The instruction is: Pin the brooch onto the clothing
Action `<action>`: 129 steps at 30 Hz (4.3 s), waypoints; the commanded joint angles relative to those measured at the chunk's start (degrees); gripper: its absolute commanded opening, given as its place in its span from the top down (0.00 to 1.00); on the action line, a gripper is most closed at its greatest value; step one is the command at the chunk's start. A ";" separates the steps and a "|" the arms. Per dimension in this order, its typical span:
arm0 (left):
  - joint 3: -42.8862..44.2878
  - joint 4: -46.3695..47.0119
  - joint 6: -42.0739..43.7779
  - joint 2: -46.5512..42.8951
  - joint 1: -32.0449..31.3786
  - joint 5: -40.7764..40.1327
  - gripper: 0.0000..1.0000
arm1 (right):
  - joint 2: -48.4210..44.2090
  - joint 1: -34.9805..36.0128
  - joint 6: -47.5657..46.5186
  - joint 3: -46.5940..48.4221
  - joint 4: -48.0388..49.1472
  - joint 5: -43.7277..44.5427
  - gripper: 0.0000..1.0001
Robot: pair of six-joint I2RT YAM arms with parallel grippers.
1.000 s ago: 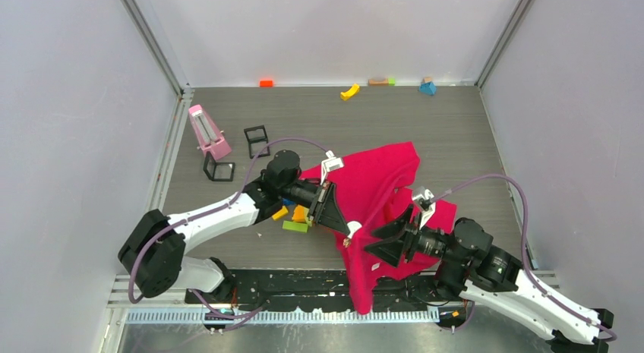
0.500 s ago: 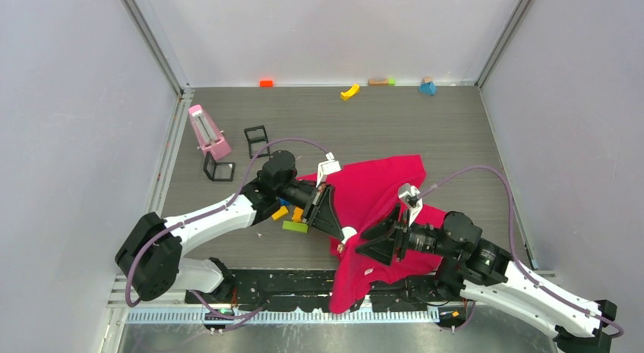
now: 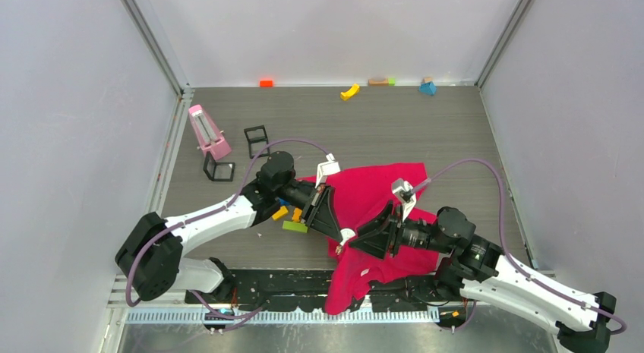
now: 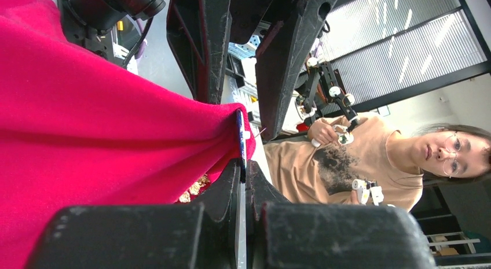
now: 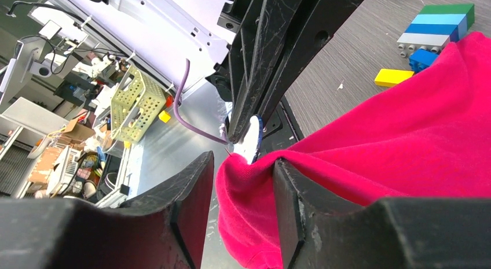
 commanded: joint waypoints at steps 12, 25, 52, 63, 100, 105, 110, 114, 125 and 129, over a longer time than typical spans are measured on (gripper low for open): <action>-0.27 5.84 -2.28 -0.07 0.15 2.59 1.00 | 1.27 0.36 1.60 -1.94 7.69 -0.46 0.64; -0.36 5.89 -2.16 0.03 -0.45 2.69 1.00 | 3.77 0.36 2.63 -1.52 8.87 -0.22 0.77; 0.08 5.93 -2.12 1.03 -2.67 3.28 1.00 | 11.65 0.32 4.58 -0.62 9.83 -2.23 0.89; -0.10 5.93 -1.68 0.22 -2.73 2.97 1.00 | 8.63 -0.25 8.05 -2.09 2.80 6.74 0.99; 3.05 -19.23 18.31 -6.70 -0.21 -5.75 1.00 | 9.45 -15.01 20.39 -7.26 -4.55 6.58 0.99; 4.12 -24.33 21.42 -5.80 0.15 -6.78 1.00 | 4.15 -15.02 17.61 -6.19 -4.97 3.03 0.93; 4.88 -26.54 23.11 -5.30 0.15 -7.31 1.00 | 0.61 -15.02 14.56 -3.74 -4.68 -1.55 0.71; 4.91 -26.59 23.42 -5.32 0.15 -7.18 1.00 | -2.65 -15.08 13.85 -3.03 -2.43 -5.63 0.54; 5.46 -30.32 25.45 -5.81 0.19 -10.48 1.00 | -7.19 -15.02 12.24 -3.11 -2.76 -7.67 0.43; 8.16 -41.49 31.68 -5.56 0.15 -24.16 1.00 | -5.09 -15.02 8.33 0.81 -15.54 6.66 0.40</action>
